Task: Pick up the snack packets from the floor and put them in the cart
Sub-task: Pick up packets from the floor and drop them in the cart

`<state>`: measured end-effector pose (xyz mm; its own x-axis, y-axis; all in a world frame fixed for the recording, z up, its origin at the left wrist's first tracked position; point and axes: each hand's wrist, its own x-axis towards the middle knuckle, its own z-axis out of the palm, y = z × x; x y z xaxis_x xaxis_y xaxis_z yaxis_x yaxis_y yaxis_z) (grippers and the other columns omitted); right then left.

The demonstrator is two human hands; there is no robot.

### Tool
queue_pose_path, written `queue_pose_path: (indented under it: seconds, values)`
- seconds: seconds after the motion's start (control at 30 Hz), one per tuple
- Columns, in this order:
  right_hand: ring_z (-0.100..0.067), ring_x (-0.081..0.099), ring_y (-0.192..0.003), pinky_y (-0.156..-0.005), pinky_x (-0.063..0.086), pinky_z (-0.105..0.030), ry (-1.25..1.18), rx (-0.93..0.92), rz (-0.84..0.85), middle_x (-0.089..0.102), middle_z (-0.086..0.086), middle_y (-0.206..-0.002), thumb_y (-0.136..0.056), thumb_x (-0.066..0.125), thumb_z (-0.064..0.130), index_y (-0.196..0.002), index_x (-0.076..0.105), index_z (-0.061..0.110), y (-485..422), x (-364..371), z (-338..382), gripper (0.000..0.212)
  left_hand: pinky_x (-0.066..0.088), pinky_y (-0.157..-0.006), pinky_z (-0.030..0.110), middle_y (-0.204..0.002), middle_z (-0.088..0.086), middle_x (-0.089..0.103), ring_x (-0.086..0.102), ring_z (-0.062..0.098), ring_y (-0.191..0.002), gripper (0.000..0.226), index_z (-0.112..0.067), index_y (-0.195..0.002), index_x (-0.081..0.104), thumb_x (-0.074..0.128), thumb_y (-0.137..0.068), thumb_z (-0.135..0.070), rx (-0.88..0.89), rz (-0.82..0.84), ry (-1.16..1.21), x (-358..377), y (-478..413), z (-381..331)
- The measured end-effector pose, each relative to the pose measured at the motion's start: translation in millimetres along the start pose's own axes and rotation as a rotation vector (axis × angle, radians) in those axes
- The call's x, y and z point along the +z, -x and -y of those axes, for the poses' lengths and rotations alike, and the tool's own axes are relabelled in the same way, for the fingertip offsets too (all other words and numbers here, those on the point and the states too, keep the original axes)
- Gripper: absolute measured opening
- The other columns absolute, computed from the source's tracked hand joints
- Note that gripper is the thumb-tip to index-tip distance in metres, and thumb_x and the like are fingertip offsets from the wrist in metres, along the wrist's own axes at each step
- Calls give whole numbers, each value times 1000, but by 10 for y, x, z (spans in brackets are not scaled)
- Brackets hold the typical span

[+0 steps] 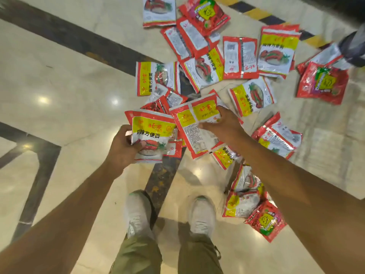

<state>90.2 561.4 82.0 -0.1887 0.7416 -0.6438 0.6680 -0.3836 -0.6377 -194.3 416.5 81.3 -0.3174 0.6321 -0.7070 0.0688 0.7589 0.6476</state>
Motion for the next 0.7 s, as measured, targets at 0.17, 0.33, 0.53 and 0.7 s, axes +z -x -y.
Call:
queue_pose_path:
  seconds: [0.17,0.33,0.53,0.7]
  values:
    - [-12,54,-113,-88,41,-24,-124,-46,-61,56,8,-118,-82,87,39,-126,61,19,391,-792,1035,55,62,-86,45,-120,12,75,75,31,-105,45,-12,-132,61,74,-91,1,103,2,173,-422,462,-1167]
    - [10,67,-87,-76,55,-11,-266,-84,-147,73,9,-106,-80,90,30,-113,67,22,1225,-1719,2128,41,62,-74,32,-110,-2,78,77,25,-100,39,-10,-133,59,66,-97,1,232,-43,256,-869,1357,-2473]
    - [10,69,-79,-67,49,-6,-310,-245,-218,75,12,-98,-84,86,18,-117,69,11,2463,-2791,3484,38,60,-90,47,-126,9,74,72,34,-112,46,-14,-139,57,69,-95,-4,381,-90,311,-1391,2730,-3881]
    - [9,71,-79,-70,51,-10,-386,-374,-277,76,14,-97,-84,86,19,-116,69,12,3420,-3440,4368,37,64,-75,42,-121,2,76,75,30,-107,40,-23,-133,61,67,-97,-7,499,-118,343,-1685,3822,-4873]
